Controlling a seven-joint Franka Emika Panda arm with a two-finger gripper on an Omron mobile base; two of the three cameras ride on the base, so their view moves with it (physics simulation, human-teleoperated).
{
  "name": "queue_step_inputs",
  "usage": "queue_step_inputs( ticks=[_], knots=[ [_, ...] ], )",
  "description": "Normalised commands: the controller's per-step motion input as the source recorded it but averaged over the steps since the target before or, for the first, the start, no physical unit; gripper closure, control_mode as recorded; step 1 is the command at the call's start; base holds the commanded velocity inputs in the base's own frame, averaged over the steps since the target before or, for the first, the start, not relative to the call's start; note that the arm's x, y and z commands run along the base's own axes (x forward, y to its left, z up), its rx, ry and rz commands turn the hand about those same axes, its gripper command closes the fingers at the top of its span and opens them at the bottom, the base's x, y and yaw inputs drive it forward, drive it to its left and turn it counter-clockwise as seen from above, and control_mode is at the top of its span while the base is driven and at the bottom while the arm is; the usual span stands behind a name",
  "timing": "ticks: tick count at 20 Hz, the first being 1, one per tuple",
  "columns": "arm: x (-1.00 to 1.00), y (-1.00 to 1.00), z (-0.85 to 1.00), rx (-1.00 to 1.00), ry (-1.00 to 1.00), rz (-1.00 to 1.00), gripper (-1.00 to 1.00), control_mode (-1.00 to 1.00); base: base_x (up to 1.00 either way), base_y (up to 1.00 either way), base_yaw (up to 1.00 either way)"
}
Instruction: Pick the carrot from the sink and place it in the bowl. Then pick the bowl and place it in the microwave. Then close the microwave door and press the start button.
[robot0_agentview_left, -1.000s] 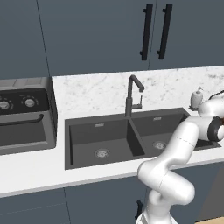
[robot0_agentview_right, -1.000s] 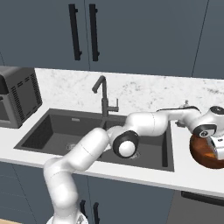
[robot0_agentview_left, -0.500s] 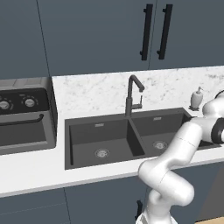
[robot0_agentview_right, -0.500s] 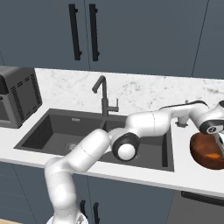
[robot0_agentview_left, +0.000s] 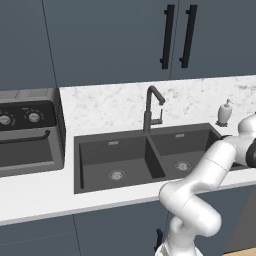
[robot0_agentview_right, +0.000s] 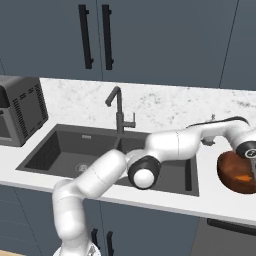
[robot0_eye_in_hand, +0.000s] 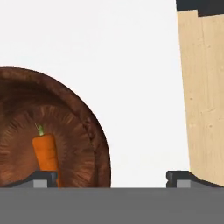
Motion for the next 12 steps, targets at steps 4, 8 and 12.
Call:
queue_step_inputs(
  ticks=[4, 8, 12],
  knots=[
    [-0.02, 0.07, 0.0, 0.11, 0.0, -0.11, -1.0, -1.0, 0.0, 0.0, 0.0],
    [0.01, 0.39, -0.11, 0.07, -0.01, -0.01, -1.0, -1.0, 0.0, 0.0, 0.0],
    [0.0, 0.32, -0.1, 0.07, -0.02, 0.0, -1.0, -1.0, 0.0, 0.0, 0.0]
  ],
)
